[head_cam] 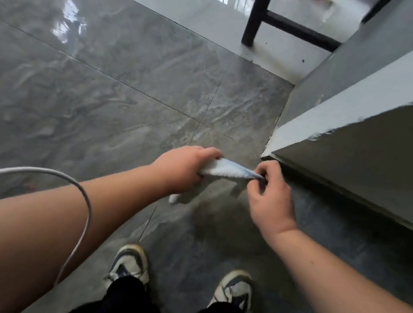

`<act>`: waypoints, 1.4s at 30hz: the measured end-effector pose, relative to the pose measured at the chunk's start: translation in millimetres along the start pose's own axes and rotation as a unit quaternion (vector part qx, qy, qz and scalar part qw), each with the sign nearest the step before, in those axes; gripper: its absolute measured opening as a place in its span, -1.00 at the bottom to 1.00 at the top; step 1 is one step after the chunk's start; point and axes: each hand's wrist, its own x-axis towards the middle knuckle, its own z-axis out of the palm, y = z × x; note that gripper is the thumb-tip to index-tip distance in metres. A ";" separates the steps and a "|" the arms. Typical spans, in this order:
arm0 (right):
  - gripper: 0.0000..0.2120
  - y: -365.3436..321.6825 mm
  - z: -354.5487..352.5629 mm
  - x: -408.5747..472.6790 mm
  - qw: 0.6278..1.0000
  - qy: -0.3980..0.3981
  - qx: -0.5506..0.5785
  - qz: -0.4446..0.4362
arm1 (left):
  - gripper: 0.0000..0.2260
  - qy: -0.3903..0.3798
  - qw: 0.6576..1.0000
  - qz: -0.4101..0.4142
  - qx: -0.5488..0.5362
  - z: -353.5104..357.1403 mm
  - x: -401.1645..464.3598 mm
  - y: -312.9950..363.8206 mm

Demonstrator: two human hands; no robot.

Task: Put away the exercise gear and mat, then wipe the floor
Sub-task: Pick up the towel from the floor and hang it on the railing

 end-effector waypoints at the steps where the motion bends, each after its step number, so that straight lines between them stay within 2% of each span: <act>1: -0.85 -29.1 -18.3 -11.4 1.000 0.005 0.019 -0.005 | -0.59 0.009 1.000 -0.012 -0.023 -26.4 -24.5 17.3; 4: -0.79 -126.3 -81.4 -42.1 0.995 0.003 0.099 -0.012 | -0.76 0.047 0.994 -0.069 -0.077 -115.2 -100.6 71.2; 7: -0.76 -241.5 -157.9 -66.2 0.985 -0.019 0.173 -0.005 | -0.75 0.079 0.976 -0.106 -0.175 -215.4 -178.8 120.4; 10: -0.83 -356.2 -233.4 -88.3 0.982 -0.053 0.182 -0.018 | -0.78 0.135 0.954 -0.105 -0.246 -316.7 -252.2 159.8; 14: -0.97 -481.6 -302.6 -105.9 0.987 -0.119 0.084 -0.065 | -0.86 0.217 0.929 -0.112 -0.278 -437.0 -332.8 191.9; 18: -0.75 -586.0 -347.4 -117.0 0.964 -0.231 -0.036 -0.128 | -0.82 0.293 0.892 -0.105 -0.328 -525.5 -389.5 207.6; 20: -0.79 -629.4 -357.6 -124.8 0.946 -0.257 -0.109 -0.164 | -0.82 0.328 0.878 -0.089 -0.337 -555.7 -407.3 215.1; 21: -0.84 -647.6 -359.1 -127.8 0.946 -0.254 -0.108 -0.172 | -0.79 0.334 0.875 -0.079 -0.340 -568.1 -414.1 220.5; 23: -0.85 -679.3 -359.0 -134.3 0.961 -0.241 0.031 -0.132 | -0.69 0.327 0.878 -0.054 -0.345 -585.8 -423.0 228.9; 25: -0.79 -703.9 -356.0 -138.7 0.942 -0.229 0.239 -0.059 | -0.45 0.329 0.889 -0.046 -0.316 -600.9 -432.0 235.2; 26: -0.77 -714.4 -353.9 -138.1 0.922 -0.224 0.316 -0.029 | -0.36 0.336 0.892 -0.042 -0.300 -609.3 -436.5 237.1; 28: -0.72 -732.9 -350.8 -137.8 0.876 -0.231 0.423 0.010 | -0.33 0.347 0.886 -0.019 -0.306 -623.2 -447.8 242.3; 29: -0.71 -742.3 -349.6 -136.2 0.852 -0.241 0.465 0.018 | -0.38 0.349 0.882 -0.006 -0.317 -628.2 -451.4 242.9; 31: -0.90 -758.0 -347.5 -127.8 0.805 -0.263 0.531 0.038 | -0.53 0.345 0.879 0.032 -0.328 -634.5 -453.7 239.3; 33: -0.62 -772.8 -344.9 -109.3 0.763 -0.286 0.576 0.068 | -0.55 0.328 0.889 0.080 -0.311 -640.5 -450.0 230.0; 36: -0.45 -788.3 -342.8 -64.2 0.684 -0.289 0.660 0.114 | -0.32 0.289 0.922 0.095 -0.239 -657.0 -429.4 213.4; 37: -0.37 -793.6 -341.9 -47.5 0.660 -0.301 0.676 0.126 | -0.31 0.292 0.925 0.092 -0.223 -667.5 -417.8 210.2; 39: -0.43 -805.8 -343.3 -15.6 0.660 -0.322 0.671 0.099 | -0.46 0.346 0.913 0.089 -0.198 -695.0 -386.4 204.7; 41: -0.58 -819.3 -350.6 10.6 0.690 -0.343 0.635 0.053 | -0.67 0.402 0.897 0.078 -0.164 -729.9 -348.8 199.7; 42: -0.75 -830.0 -357.2 19.3 0.714 -0.341 0.610 0.048 | -0.74 0.420 0.893 0.063 -0.149 -750.8 -331.1 197.9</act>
